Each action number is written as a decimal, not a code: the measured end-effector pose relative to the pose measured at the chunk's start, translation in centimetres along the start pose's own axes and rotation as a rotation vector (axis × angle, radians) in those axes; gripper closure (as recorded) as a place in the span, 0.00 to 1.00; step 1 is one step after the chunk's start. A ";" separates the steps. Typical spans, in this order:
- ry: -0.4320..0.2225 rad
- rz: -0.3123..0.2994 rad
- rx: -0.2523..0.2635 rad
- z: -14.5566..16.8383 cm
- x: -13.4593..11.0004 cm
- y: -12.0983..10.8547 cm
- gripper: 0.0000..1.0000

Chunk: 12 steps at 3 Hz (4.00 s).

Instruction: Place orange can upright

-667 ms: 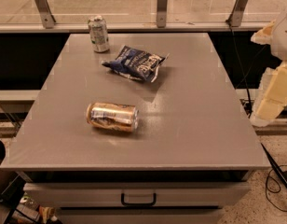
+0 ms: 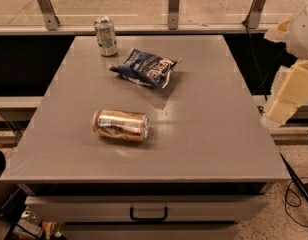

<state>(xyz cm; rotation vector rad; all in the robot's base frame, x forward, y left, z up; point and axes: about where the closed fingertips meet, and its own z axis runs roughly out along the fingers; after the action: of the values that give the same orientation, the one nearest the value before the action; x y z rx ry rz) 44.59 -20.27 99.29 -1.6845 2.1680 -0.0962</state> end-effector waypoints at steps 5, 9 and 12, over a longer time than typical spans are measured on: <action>0.042 -0.046 -0.115 8.4 -20.2 4.6 0.00; 0.143 -0.060 -0.122 12.0 -23.9 5.4 0.00; 0.163 -0.023 -0.201 16.1 -23.0 7.3 0.00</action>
Offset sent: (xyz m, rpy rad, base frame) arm 0.0189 0.1471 -0.0093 0.1313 0.0578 0.0081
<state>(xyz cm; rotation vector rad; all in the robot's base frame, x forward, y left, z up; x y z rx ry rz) 48.05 6.38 88.40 -1.8703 2.3459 -0.0229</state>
